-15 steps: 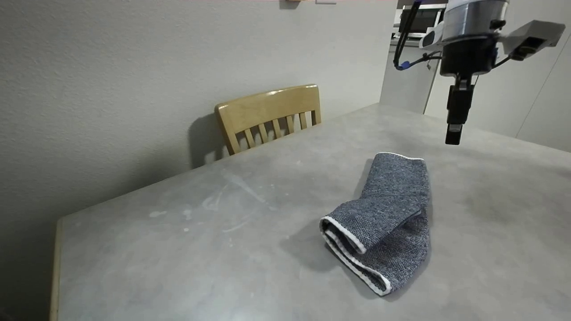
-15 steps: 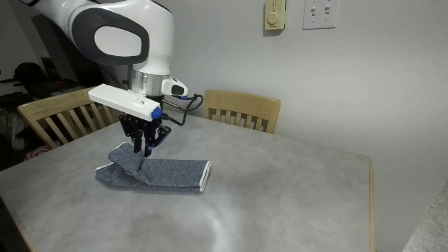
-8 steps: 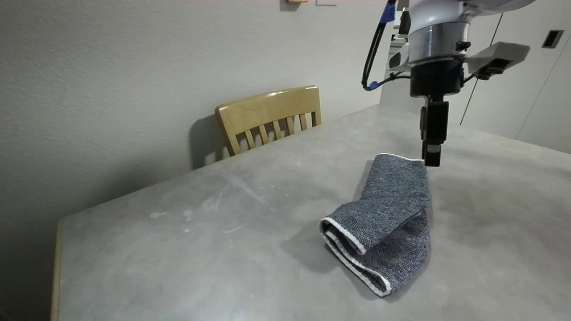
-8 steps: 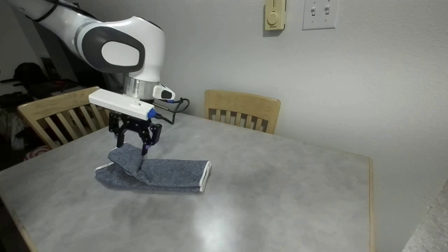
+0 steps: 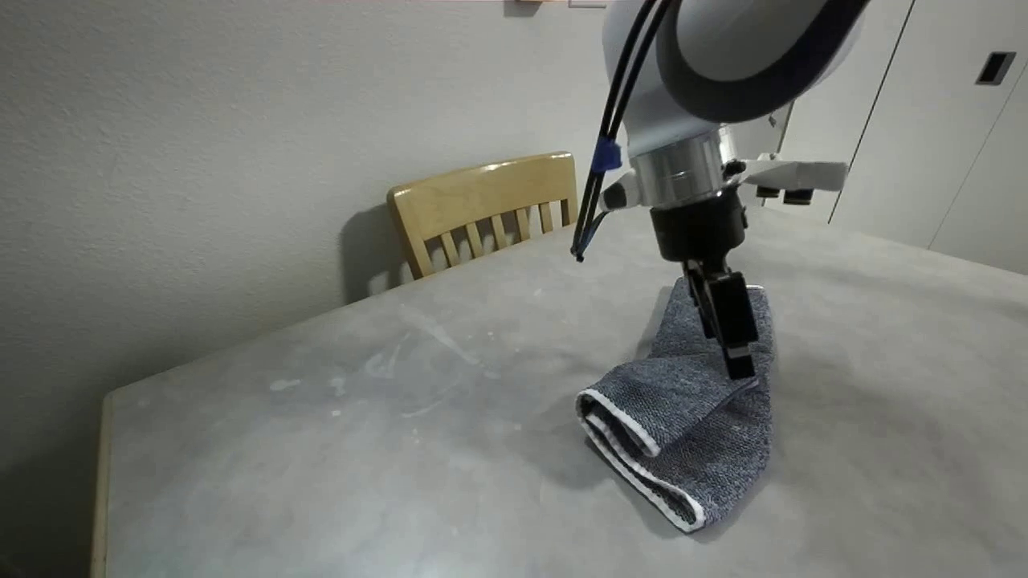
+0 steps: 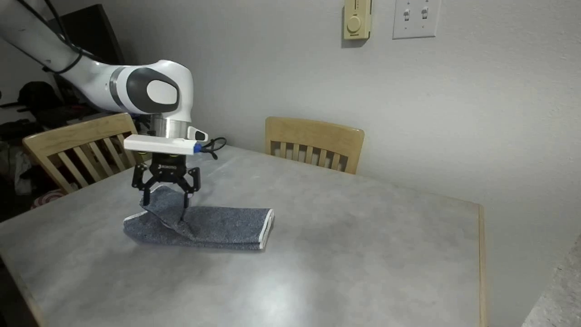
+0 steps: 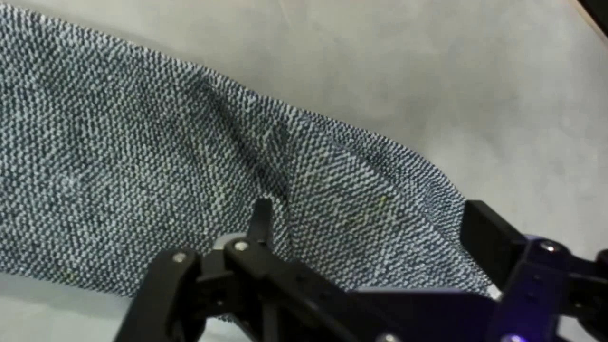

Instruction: Unfold the towel

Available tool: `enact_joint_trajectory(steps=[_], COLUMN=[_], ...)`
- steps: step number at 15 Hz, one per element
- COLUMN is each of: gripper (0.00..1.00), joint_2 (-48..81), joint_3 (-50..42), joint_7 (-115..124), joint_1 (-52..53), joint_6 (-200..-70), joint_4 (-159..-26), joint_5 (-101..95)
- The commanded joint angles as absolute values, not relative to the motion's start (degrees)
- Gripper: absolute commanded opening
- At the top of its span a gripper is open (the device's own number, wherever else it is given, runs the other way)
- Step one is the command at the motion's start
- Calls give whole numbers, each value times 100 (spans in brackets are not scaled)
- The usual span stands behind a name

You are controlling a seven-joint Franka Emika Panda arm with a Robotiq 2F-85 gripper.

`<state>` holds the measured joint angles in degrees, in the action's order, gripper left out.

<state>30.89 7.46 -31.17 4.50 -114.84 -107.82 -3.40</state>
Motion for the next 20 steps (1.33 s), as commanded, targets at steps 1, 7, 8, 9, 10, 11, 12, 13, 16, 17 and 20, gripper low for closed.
enact_joint_trajectory(steps=[1,7,8,9,10,11,12,13,16,17,20], gripper=[100,52,45,38,32,24,17,11,0,0,1], joint_2=[3494,3655,3640,3629,3623,3606,3599,3594,3593,3590,3561], joint_3=[808,911,921,932,941,957,982,994,1091,1120,1206], joint_7=[-3077,-3066,-3055,-3047,-3046,-3053,-3089,-3109,-3445,-3583,-4198], joint_1=[579,529,527,526,523,523,508,504,428,406,305], joint_6=[-11101,-10865,-10835,-10790,-10755,-10688,-10632,-10593,-10445,-10419,-10501], joint_4=[-10269,-10020,-10030,-10033,-10042,-10054,-10073,-10087,-10101,-10108,-10177], joint_5=[-788,-705,-684,-660,-641,-618,-583,-576,-514,-501,-454])
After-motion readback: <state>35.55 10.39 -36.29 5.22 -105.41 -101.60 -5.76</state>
